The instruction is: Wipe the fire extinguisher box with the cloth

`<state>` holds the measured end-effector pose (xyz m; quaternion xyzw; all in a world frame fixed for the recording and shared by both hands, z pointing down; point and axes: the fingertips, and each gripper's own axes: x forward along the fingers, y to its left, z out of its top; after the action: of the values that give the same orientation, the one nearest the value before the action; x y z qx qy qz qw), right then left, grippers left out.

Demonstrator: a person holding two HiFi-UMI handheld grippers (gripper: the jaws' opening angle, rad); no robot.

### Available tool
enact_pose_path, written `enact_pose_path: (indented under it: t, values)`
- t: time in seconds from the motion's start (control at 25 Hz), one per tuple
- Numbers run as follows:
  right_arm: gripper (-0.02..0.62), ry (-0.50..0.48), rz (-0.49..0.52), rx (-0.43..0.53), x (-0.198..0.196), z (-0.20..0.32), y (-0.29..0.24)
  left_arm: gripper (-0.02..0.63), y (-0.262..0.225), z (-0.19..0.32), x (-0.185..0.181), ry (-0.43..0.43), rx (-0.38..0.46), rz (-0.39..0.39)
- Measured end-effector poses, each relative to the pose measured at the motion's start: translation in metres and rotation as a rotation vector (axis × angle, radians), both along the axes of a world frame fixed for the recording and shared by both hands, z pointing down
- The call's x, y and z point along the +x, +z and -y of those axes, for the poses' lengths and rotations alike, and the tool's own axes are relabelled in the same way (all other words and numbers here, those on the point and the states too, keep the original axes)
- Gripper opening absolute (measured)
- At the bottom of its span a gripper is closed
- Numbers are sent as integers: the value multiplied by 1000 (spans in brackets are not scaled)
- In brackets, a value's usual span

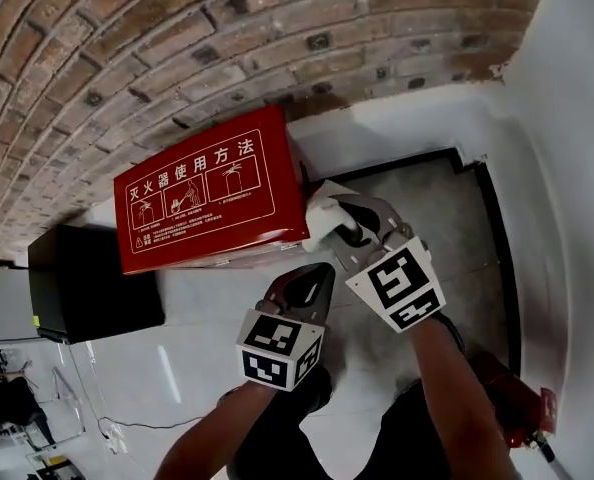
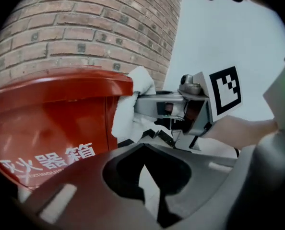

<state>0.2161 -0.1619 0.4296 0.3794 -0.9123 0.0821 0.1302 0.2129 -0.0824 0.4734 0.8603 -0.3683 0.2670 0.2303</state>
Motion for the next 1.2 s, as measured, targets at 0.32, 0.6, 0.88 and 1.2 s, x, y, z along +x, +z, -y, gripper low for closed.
enact_pose_path:
  t: [0.32,0.6,0.88,1.2]
  values:
    - [87,7,22,87,-7,89,16,0,45,19,-4,-29,14,26]
    - [87,31,12,111,-9,155,26,0,71,21,6,-14,28,36]
    - [89,89,-6,119,5,178,35,0,73,17,-1,-31,67,55]
    - [89,-67,0,96,33,47,59,0,91,17,-21,-96,60,73]
